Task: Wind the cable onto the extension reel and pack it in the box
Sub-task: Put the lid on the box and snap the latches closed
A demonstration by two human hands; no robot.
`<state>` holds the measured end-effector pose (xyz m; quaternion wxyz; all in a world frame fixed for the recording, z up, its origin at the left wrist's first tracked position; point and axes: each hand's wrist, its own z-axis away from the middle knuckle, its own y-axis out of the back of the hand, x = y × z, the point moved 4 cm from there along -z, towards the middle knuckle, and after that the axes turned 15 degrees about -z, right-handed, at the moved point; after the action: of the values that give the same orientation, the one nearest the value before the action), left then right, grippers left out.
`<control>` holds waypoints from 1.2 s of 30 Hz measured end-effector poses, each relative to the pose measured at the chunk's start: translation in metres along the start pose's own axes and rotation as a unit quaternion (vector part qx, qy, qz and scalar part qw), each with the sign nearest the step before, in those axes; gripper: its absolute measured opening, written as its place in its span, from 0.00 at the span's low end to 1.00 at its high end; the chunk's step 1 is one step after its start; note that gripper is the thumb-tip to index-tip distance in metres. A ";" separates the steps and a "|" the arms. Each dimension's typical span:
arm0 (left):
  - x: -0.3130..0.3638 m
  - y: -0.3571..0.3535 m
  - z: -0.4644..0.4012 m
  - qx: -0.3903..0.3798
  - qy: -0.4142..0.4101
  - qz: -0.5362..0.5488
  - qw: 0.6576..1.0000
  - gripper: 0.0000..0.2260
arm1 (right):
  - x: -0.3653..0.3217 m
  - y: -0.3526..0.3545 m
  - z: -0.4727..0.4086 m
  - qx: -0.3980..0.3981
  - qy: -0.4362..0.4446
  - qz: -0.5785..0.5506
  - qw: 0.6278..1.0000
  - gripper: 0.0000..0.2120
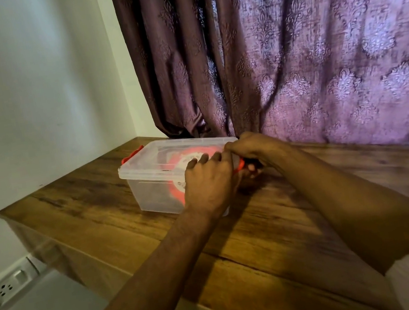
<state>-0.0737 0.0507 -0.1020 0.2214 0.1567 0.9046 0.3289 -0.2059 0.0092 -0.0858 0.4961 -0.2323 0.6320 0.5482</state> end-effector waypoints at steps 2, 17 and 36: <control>0.000 0.002 0.001 0.012 0.008 0.000 1.000 0.20 | 0.003 0.001 -0.001 -0.011 -0.012 -0.036 0.999 0.14; 0.003 0.002 0.003 0.039 0.047 0.023 0.998 0.17 | 0.012 -0.016 -0.027 0.007 0.215 -0.356 0.909 0.34; 0.002 0.000 0.002 0.050 0.067 0.065 0.994 0.15 | 0.006 -0.012 -0.033 0.125 0.245 -0.382 0.882 0.33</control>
<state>-0.0738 0.0523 -0.1043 0.1304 0.2033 0.9206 0.3068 -0.2101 -0.0234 -0.0997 0.5217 -0.5183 0.6589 0.1581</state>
